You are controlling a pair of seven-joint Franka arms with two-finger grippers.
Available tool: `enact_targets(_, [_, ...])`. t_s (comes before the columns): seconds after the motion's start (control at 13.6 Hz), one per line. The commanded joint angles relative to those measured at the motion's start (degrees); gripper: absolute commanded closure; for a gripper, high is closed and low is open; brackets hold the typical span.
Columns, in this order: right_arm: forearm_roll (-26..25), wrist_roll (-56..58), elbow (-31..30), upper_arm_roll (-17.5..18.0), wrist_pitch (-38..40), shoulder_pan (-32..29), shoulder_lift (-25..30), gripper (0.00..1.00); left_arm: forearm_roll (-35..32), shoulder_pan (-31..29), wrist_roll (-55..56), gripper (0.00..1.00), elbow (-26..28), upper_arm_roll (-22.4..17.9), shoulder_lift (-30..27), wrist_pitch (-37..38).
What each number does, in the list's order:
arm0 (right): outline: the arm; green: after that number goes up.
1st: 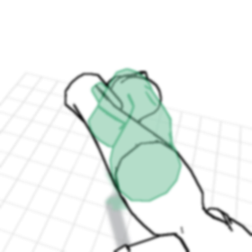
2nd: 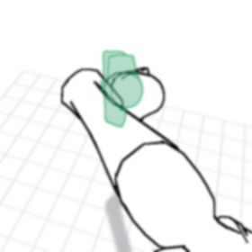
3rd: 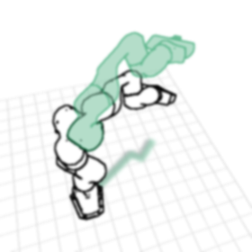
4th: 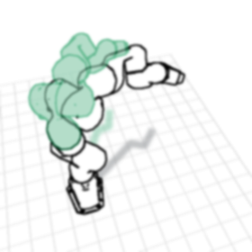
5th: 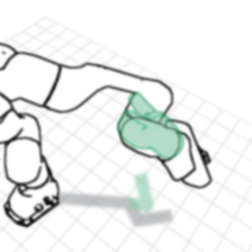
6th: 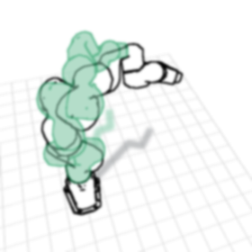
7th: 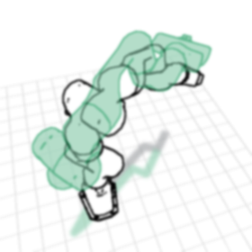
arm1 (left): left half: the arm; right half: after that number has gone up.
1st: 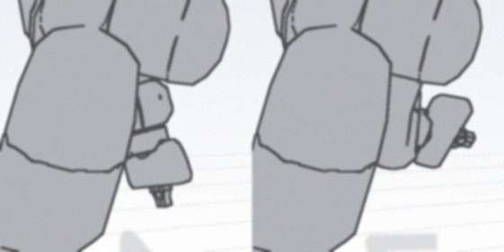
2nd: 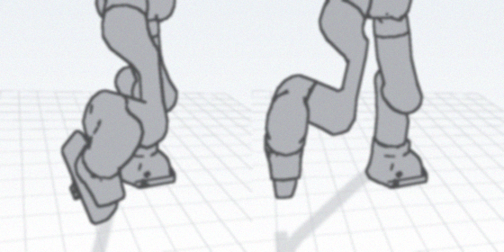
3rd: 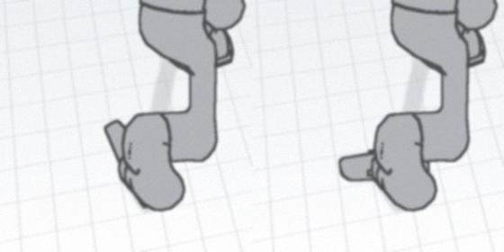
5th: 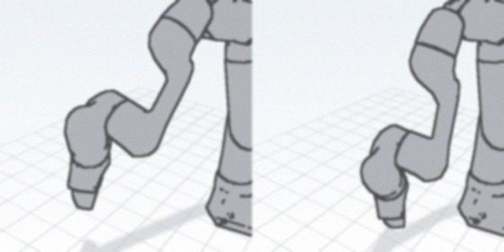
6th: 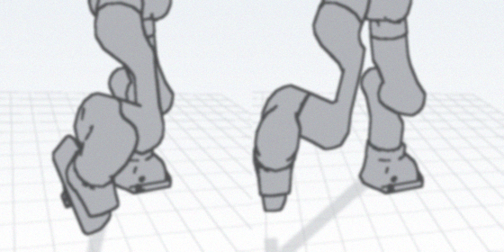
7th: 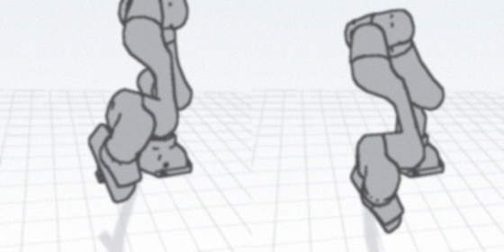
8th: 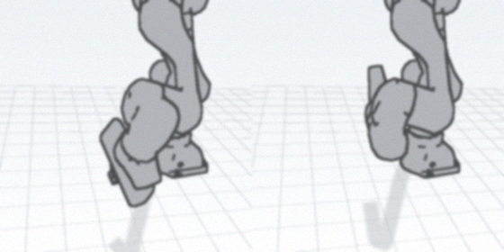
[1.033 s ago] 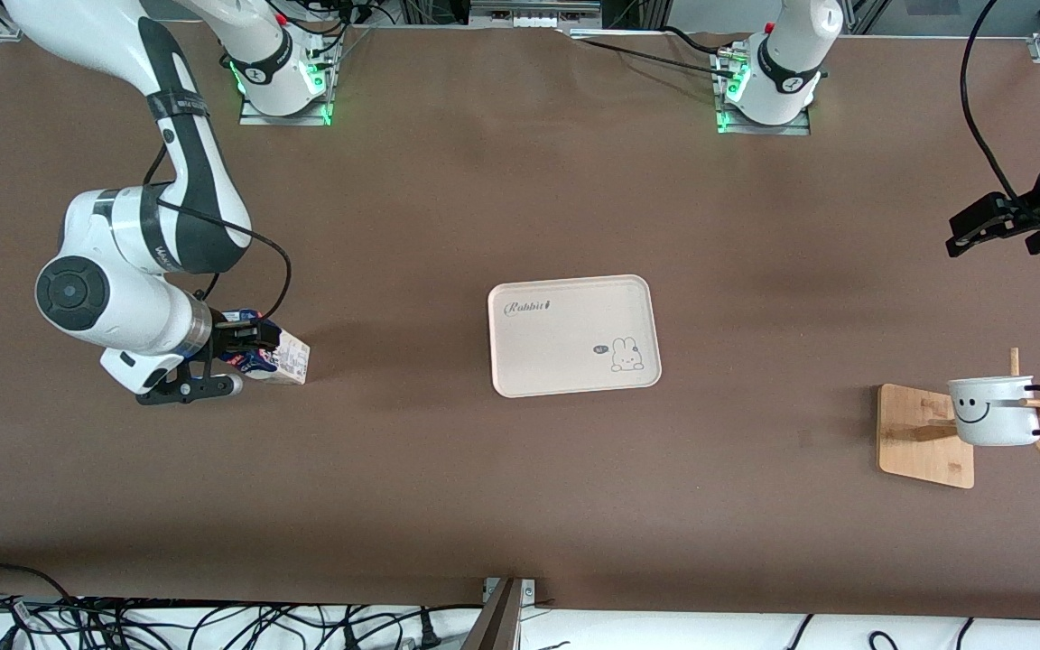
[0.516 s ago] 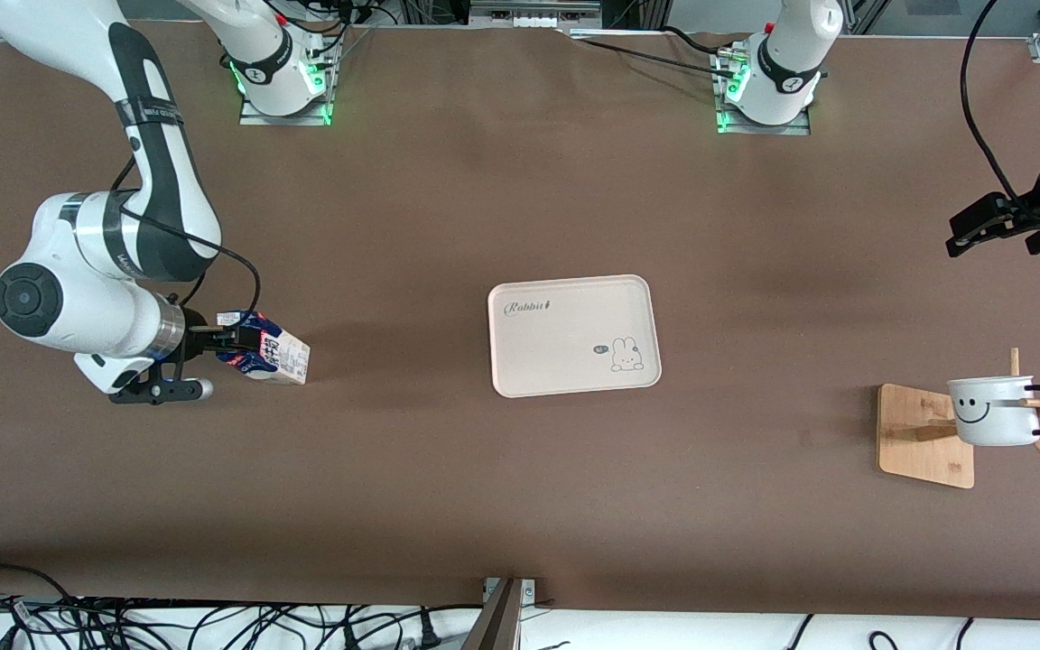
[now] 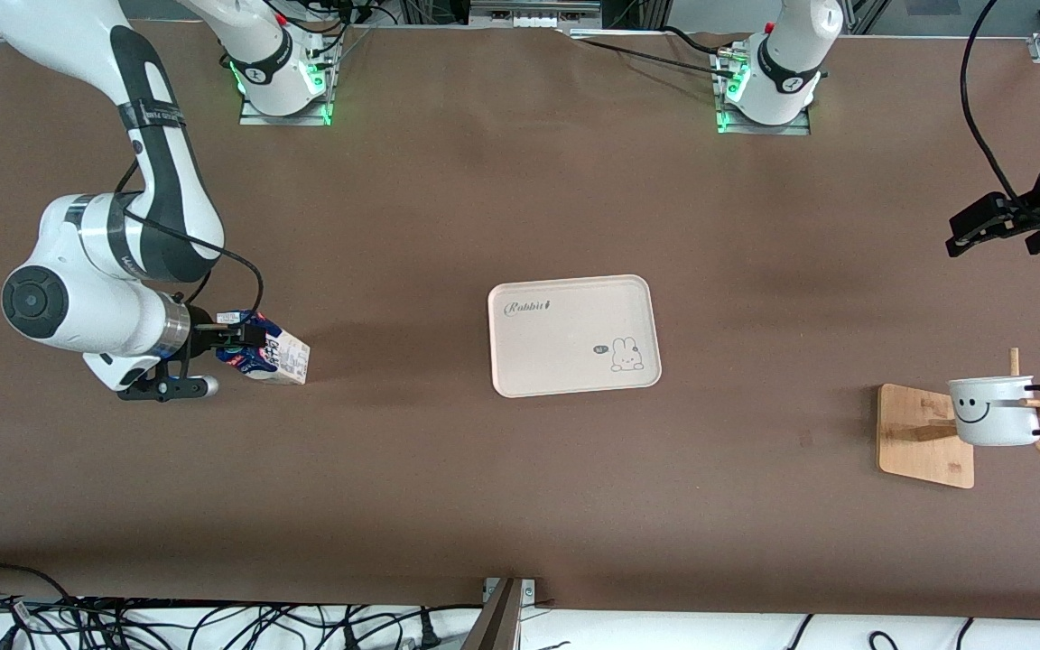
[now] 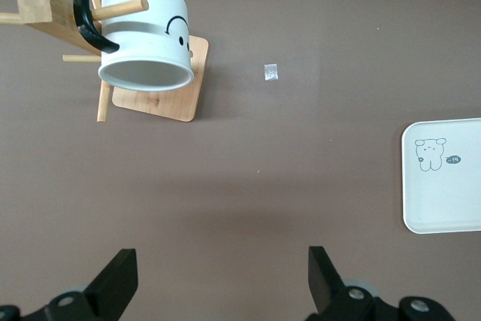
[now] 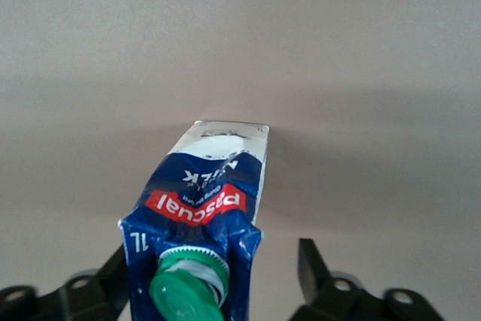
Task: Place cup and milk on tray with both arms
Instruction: 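Close the right gripper around the milk carton's body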
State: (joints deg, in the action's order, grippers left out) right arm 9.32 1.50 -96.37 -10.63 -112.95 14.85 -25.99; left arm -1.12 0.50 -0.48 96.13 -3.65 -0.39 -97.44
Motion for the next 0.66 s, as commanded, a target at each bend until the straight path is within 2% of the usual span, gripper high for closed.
enact_targets(0.0, [0.96, -0.36, -0.92, 0.17, 0.37, -0.08, 0.77, 0.28, -0.2, 0.29, -0.75, 0.0, -1.73, -0.4, 0.57, 1.47])
enact_targets(0.15, [0.96, -0.36, -0.92, 0.17, 0.37, -0.08, 0.77, 0.39, -0.2, 0.29, -0.75, 0.0, -1.73, -0.4, 0.57, 1.56])
enact_targets(0.59, [1.22, -0.18, -0.05, 0.26, 0.37, 0.27, 0.86, 0.46, -0.2, 0.29, -0.75, 0.0, -1.73, -0.4, 0.57, 1.56])
